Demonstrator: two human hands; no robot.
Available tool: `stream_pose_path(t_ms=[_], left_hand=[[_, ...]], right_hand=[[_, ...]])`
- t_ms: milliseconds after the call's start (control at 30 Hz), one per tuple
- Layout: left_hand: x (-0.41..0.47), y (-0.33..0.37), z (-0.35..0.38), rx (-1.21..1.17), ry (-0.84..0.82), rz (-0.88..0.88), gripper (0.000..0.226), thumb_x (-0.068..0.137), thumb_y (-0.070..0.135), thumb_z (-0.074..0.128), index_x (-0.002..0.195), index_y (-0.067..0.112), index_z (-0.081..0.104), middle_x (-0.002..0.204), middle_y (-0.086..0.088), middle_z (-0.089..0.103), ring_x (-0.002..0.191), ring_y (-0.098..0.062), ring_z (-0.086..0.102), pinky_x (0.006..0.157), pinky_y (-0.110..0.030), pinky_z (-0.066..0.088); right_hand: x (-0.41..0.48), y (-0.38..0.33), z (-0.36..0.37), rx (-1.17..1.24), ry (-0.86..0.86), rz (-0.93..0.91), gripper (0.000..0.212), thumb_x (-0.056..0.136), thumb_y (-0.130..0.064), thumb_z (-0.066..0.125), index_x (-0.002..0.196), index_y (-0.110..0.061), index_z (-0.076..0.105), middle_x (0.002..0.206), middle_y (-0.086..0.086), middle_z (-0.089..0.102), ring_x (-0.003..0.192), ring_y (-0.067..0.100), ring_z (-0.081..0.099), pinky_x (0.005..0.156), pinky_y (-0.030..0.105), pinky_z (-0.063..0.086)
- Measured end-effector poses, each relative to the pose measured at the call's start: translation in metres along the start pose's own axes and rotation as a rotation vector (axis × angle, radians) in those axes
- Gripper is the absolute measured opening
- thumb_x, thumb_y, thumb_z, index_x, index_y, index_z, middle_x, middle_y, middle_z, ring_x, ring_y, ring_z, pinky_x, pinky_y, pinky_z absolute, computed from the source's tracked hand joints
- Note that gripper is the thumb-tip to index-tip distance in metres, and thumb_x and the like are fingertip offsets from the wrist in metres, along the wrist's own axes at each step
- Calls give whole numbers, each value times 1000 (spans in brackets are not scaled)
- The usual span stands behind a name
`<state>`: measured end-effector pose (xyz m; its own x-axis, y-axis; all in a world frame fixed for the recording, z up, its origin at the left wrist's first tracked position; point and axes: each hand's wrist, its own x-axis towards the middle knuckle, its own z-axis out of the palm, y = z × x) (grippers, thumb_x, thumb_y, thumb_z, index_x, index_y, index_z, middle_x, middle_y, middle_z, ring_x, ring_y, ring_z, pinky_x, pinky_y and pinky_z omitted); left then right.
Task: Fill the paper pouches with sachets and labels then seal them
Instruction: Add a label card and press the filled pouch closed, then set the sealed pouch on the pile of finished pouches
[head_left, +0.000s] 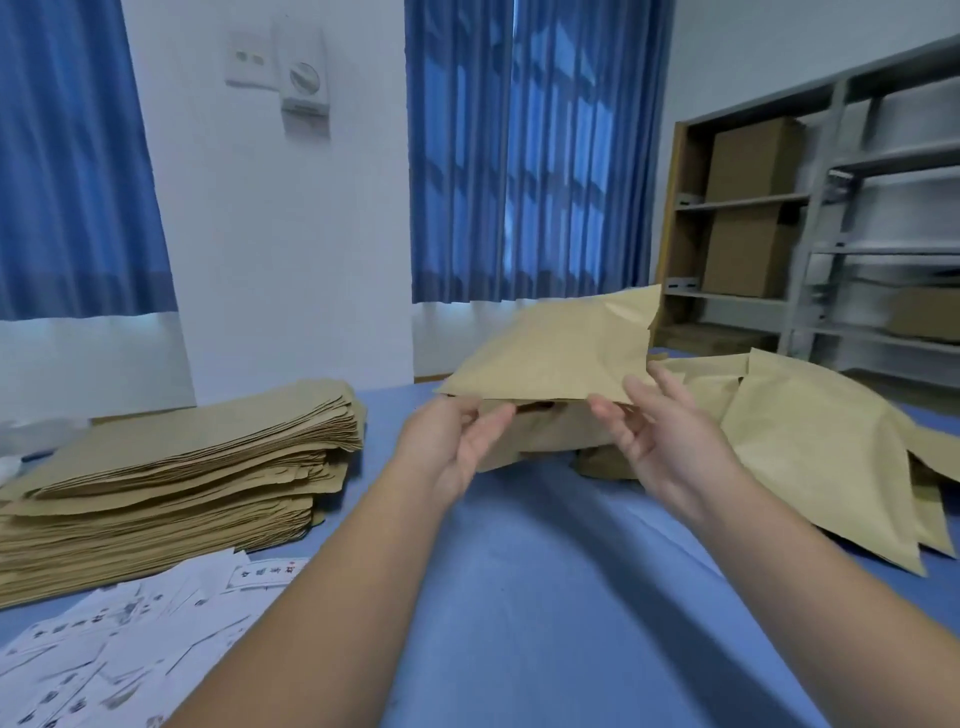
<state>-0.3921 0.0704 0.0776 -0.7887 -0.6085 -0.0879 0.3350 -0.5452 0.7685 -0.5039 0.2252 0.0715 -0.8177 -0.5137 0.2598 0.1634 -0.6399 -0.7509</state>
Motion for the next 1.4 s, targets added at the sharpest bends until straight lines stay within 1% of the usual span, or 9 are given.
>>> stream_pose_path(t_ms=[100, 233, 400, 533, 733, 900, 1100, 1200, 1400], left_hand=[[0, -4, 0, 113, 33, -16, 24, 96, 8, 50, 120, 7, 48, 147, -19, 35, 106, -36, 62, 80, -40, 55], [-14, 1, -41, 210, 34, -35, 18, 92, 15, 55, 110, 10, 55, 131, -14, 53, 88, -32, 72, 68, -37, 58], [-46, 29, -110, 296, 162, 9, 17, 88, 17, 60, 104, 12, 63, 100, -3, 66, 68, -17, 70, 54, -26, 50], [-79, 65, -161, 332, 255, 60, 11, 89, 14, 58, 96, 13, 67, 73, 2, 66, 55, -11, 59, 54, -24, 43], [-128, 123, -253, 455, 463, 227, 14, 91, 13, 57, 99, 10, 68, 75, 0, 65, 58, -12, 57, 48, -23, 43], [-155, 151, -335, 715, 684, 393, 19, 93, 10, 53, 89, 17, 71, 79, -2, 67, 61, -17, 57, 59, -29, 42], [-150, 146, -387, 782, 842, 410, 19, 89, 6, 53, 88, 15, 69, 66, -3, 66, 58, -20, 56, 57, -27, 41], [-147, 139, -391, 852, 817, 388, 24, 88, 8, 52, 83, 24, 69, 59, 2, 67, 55, -16, 58, 53, -25, 44], [-147, 138, -393, 909, 779, 361, 26, 87, 8, 52, 79, 28, 68, 64, 1, 69, 53, -18, 57, 54, -37, 49]], right_hand=[[16, 9, -16, 21, 228, 45, 46, 97, -14, 56, 139, -7, 38, 126, 12, 53, 94, 24, 71, 69, 27, 59], [8, 57, -28, -169, 336, 276, 16, 97, -9, 52, 111, -3, 47, 121, 14, 49, 81, 25, 66, 58, 27, 55], [-19, 106, 18, -321, 202, 416, 9, 91, -8, 58, 99, -4, 58, 80, 8, 55, 56, 19, 55, 41, 22, 46], [-36, 134, 77, -361, -4, 489, 7, 89, -8, 60, 95, -6, 57, 78, 7, 54, 51, 17, 49, 40, 21, 42], [-53, 174, 152, -477, -177, 518, 8, 91, -8, 60, 95, -1, 60, 76, 9, 56, 52, 17, 49, 43, 23, 42], [-59, 212, 201, -832, -308, 381, 13, 90, -14, 58, 102, -14, 64, 90, 4, 65, 72, 18, 61, 64, 30, 52], [-44, 258, 264, -1555, -695, -238, 38, 89, -16, 57, 127, -13, 56, 124, 5, 51, 110, 22, 52, 88, 27, 42], [-29, 279, 296, -1761, -856, -475, 52, 92, -30, 57, 139, -11, 43, 139, 9, 39, 123, 29, 46, 102, 39, 40], [-19, 315, 341, -1891, -1004, -249, 86, 89, -23, 53, 154, -20, -4, 161, -1, -14, 147, 24, 10, 115, 44, 21]])
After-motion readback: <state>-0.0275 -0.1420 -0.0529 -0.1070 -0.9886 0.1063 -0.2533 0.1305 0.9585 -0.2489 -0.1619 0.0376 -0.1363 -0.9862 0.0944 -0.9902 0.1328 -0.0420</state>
